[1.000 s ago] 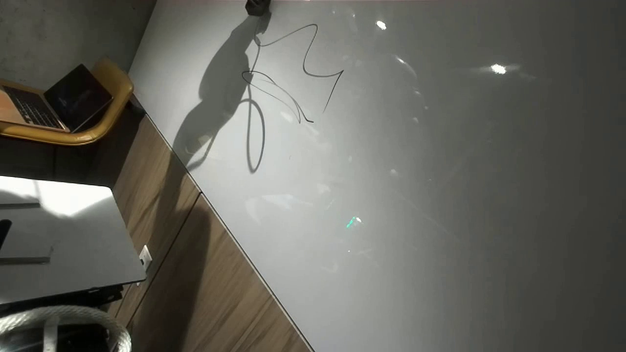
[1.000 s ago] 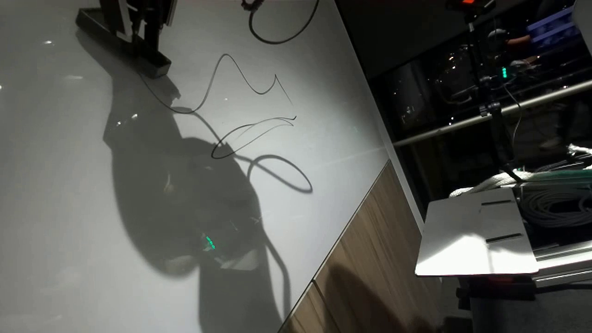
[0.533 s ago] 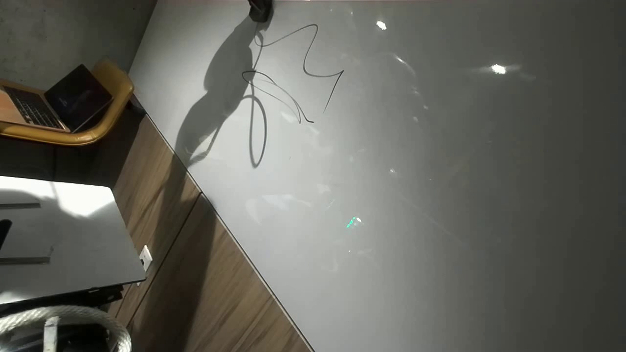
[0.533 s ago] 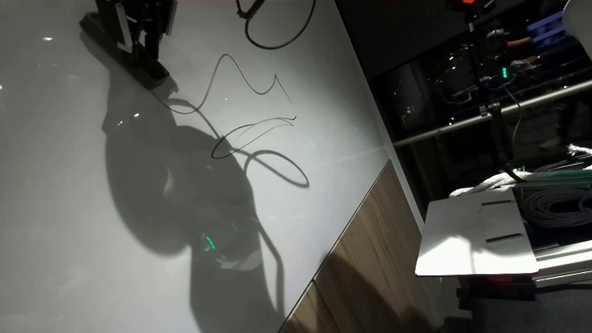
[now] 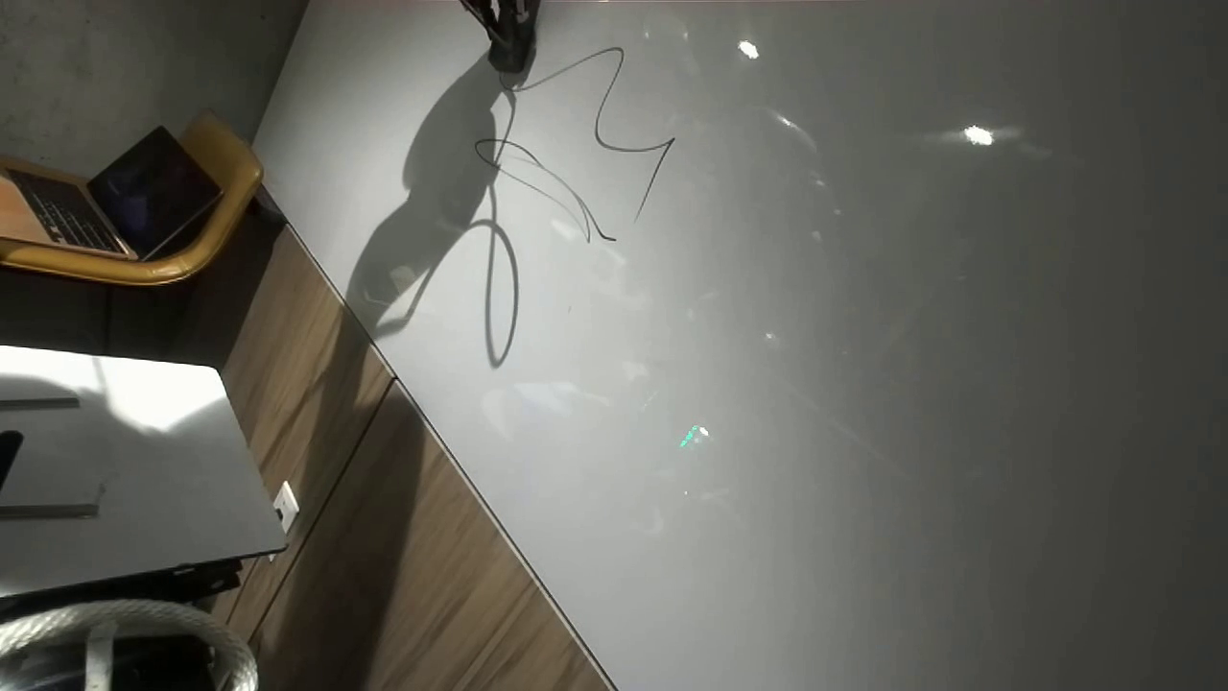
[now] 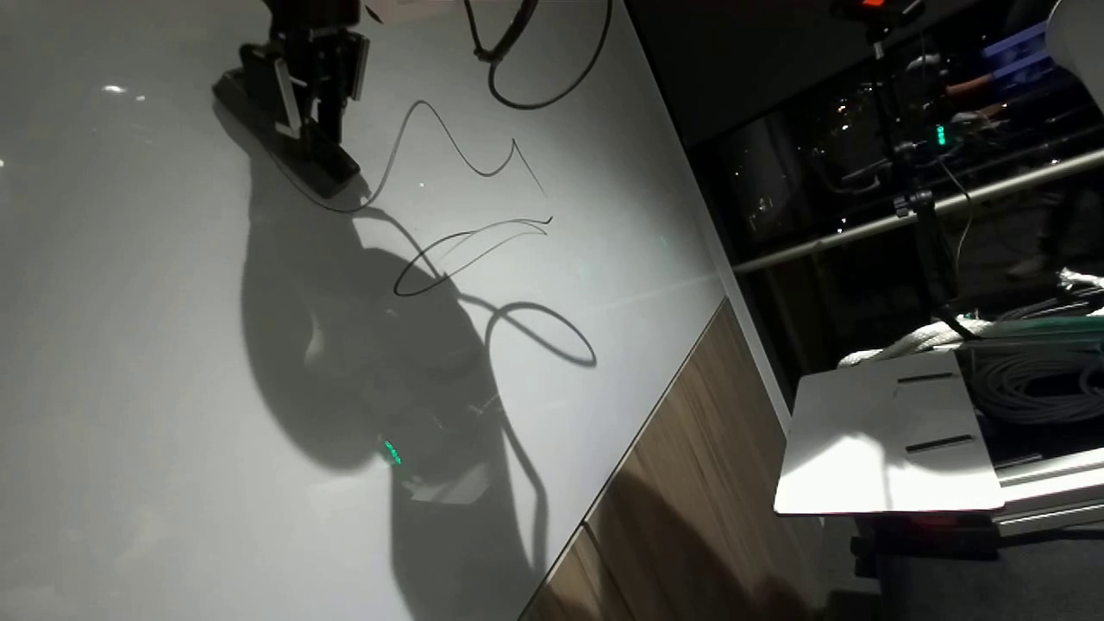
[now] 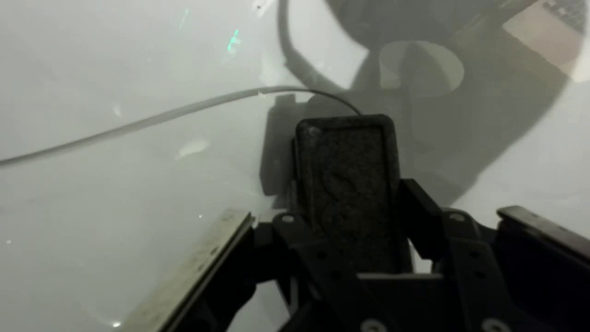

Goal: Use the eraser to wipe the whiteboard.

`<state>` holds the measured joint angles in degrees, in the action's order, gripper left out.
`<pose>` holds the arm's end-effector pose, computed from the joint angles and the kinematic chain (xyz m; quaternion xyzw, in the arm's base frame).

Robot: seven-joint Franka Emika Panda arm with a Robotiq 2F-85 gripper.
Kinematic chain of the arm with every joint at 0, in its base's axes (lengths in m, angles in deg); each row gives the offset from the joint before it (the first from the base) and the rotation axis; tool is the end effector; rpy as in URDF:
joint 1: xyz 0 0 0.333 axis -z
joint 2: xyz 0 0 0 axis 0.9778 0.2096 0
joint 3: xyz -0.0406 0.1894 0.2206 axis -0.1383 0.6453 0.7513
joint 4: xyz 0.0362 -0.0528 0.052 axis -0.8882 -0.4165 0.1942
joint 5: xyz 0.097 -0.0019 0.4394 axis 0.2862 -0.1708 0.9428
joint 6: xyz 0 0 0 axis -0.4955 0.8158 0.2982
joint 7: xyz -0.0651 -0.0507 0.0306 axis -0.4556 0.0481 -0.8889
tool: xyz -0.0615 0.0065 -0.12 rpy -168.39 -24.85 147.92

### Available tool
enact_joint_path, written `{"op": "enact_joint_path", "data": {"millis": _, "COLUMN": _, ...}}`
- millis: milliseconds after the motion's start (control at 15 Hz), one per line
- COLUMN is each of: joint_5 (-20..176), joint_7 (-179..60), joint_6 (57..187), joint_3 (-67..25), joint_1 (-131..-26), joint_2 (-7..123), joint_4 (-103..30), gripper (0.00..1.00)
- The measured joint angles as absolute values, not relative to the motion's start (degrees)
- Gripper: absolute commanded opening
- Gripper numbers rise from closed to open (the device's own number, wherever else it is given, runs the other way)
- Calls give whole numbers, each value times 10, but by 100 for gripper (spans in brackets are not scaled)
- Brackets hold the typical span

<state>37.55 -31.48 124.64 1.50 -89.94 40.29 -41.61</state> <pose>0.5955 0.3328 0.6198 0.8741 0.1529 0.4465 0.1148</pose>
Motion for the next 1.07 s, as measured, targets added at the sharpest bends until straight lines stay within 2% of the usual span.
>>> {"op": "enact_joint_path", "data": {"millis": 600, "joint_5": 369, "joint_7": -289, "joint_6": 1236, "joint_3": 8, "joint_1": -907, "joint_2": 422, "joint_4": -448, "gripper": 28}}
{"op": "enact_joint_path", "data": {"millis": 1067, "joint_5": 364, "joint_7": -294, "joint_6": 1163, "joint_3": 8, "joint_1": -930, "joint_2": 450, "joint_4": -398, "gripper": 28}}
